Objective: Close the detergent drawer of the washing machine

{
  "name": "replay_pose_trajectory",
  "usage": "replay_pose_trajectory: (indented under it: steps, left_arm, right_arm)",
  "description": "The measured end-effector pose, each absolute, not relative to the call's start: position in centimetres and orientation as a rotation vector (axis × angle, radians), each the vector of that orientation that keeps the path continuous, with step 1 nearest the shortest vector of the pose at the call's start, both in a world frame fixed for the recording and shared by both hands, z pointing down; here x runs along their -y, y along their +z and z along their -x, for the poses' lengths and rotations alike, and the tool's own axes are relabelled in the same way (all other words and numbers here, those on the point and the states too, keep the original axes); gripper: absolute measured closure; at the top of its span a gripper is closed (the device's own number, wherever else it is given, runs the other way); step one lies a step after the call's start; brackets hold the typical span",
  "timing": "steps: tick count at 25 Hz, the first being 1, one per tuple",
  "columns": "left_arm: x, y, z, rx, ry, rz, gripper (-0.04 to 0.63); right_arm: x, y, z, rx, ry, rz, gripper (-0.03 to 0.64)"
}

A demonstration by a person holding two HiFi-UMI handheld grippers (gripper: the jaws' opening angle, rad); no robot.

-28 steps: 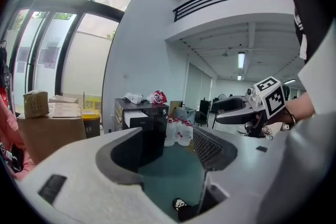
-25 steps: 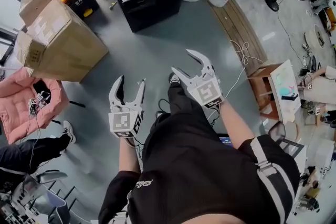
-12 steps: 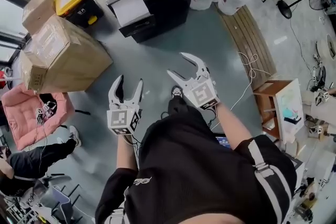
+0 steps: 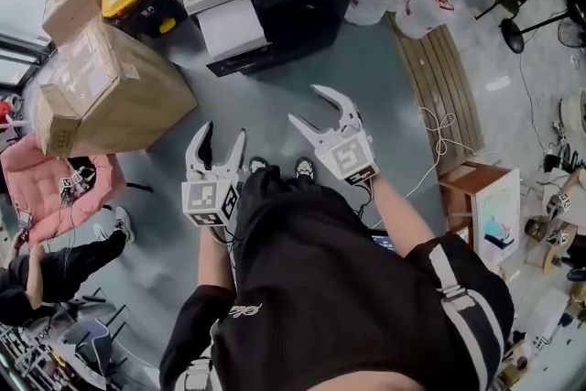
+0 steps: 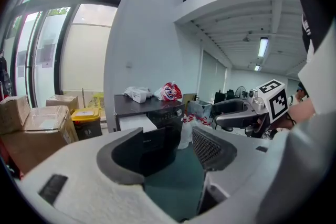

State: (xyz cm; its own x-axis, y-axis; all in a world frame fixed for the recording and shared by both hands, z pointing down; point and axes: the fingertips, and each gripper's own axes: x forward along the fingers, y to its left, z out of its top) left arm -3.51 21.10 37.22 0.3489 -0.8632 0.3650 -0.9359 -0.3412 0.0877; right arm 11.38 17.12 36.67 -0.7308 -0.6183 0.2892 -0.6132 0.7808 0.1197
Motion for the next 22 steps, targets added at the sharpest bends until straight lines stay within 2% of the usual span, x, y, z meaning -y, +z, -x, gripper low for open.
replay_pose_trajectory:
  steps: [12, 22]
  left_arm:
    - [-11.1, 40.2, 6.6, 1.529, 0.358, -2.323, 0.299]
    - [-3.6, 44.5, 10.3, 1.317, 0.568, -2.405, 0.305]
  right_arm:
    - [-8.3, 39.4, -7.4, 2.617, 0.014, -0.852, 0.339]
    - [-2.5, 45.3, -4.7, 2.397, 0.039, -0.664, 0.354]
